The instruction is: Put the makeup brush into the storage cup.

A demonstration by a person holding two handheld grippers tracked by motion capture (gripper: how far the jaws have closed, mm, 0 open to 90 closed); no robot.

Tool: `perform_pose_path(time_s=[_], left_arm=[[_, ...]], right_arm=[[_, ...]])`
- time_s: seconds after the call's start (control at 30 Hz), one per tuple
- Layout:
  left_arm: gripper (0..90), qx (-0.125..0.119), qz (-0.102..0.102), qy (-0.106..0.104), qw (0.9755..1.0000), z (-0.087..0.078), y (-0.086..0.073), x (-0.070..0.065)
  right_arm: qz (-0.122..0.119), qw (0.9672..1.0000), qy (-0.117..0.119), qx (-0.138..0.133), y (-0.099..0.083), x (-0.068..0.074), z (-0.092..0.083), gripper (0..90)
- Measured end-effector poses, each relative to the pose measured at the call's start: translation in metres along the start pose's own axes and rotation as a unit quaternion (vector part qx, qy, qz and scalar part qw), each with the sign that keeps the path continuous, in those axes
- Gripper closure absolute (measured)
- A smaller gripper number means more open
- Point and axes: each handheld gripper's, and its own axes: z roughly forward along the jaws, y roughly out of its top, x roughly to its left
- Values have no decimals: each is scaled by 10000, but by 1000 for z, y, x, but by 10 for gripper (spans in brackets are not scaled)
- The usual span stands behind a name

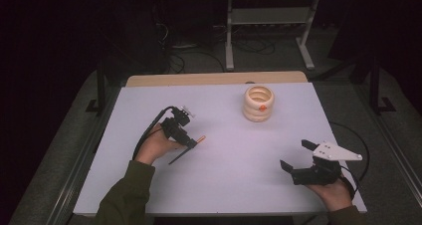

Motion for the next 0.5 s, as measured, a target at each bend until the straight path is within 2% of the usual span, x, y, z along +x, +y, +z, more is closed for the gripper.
perform_pose_path(time_s=[0.43, 0.5], left_arm=[[535, 125, -43, 20, 9999, 6, 5, 0], [573, 205, 31, -7, 9998, 8, 7, 1]], right_arm=[[42, 10000, 24, 44, 0, 1, 1, 8], [41, 10000, 24, 44, 0, 1, 1, 8]])
